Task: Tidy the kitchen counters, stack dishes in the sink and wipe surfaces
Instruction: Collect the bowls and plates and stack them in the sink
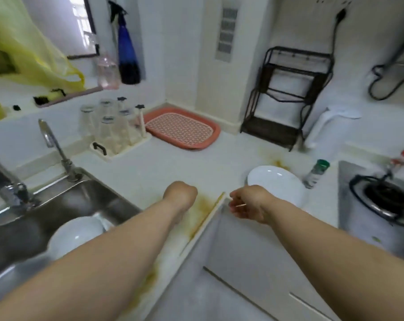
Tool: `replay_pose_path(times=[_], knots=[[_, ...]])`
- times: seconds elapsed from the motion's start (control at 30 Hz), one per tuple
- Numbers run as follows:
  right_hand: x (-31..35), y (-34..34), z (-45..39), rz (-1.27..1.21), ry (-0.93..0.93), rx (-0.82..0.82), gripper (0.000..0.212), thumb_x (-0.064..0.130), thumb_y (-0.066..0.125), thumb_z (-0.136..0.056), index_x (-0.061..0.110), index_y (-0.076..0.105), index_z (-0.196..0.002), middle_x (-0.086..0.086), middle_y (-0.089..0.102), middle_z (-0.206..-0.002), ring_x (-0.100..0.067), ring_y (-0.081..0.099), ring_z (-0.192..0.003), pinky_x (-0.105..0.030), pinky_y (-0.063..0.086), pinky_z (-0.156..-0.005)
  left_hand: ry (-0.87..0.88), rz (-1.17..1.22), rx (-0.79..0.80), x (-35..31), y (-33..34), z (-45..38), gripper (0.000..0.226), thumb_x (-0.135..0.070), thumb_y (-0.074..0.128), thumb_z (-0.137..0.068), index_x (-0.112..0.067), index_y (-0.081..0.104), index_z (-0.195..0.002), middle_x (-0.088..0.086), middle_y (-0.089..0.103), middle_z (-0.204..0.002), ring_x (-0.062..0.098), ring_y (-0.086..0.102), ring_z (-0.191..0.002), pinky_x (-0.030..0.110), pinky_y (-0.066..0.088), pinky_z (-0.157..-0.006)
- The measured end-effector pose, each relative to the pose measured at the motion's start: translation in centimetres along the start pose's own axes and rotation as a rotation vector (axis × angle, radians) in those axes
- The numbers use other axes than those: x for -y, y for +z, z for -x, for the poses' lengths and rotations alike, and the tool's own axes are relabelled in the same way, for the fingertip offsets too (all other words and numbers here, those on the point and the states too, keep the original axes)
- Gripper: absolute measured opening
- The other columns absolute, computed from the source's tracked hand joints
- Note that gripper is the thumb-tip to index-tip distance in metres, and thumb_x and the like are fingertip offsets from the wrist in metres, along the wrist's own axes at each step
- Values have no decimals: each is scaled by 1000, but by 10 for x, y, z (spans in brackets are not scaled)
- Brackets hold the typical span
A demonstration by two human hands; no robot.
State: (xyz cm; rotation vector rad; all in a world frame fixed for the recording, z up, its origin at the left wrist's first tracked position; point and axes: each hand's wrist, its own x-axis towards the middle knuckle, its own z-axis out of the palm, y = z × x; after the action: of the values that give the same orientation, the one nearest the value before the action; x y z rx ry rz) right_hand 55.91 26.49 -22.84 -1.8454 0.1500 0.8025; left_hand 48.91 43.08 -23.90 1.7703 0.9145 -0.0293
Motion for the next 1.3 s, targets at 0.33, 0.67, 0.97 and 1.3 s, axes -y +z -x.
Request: replay_pose_path(times=[0.33, 0.67, 0.97, 1.3], knots=[[-82, -219, 35, -170, 106, -248, 10, 4, 45, -94, 3, 52, -101, -15, 58, -74, -23, 55, -58, -27, 46, -53, 137, -179, 288, -80, 193, 50, 6, -10, 48, -83, -8, 54, -83, 10, 54, -79, 26, 47, -72, 24, 34, -61], [-112, -281, -19, -229, 163, -220, 9, 8, 46, -95, 4, 52, -100, -14, 58, -77, -21, 56, -60, -26, 48, -52, -4, -294, 38, -93, 260, 6, 43, -13, 51, -86, -5, 45, -127, 14, 51, -128, 33, 52, -112, 34, 46, -95], [-80, -241, -99, -218, 138, -232, 16, 1, 44, -91, 4, 45, -75, -14, 48, -66, -25, 44, -52, -33, 36, -55, 6, -401, 65, -101, 250, -86, 34, -4, 38, -93, 4, 45, -125, 17, 50, -122, 35, 51, -118, 33, 46, -85], [-79, -231, -138, -83, 186, -301, 26, -5, 39, -87, 6, 48, -109, -19, 55, -111, -37, 64, -90, -51, 59, -70, -17, -438, 208, -93, 247, -130, 29, 2, 40, -90, -10, 42, -64, 6, 49, -71, 22, 50, -65, 23, 42, -57]])
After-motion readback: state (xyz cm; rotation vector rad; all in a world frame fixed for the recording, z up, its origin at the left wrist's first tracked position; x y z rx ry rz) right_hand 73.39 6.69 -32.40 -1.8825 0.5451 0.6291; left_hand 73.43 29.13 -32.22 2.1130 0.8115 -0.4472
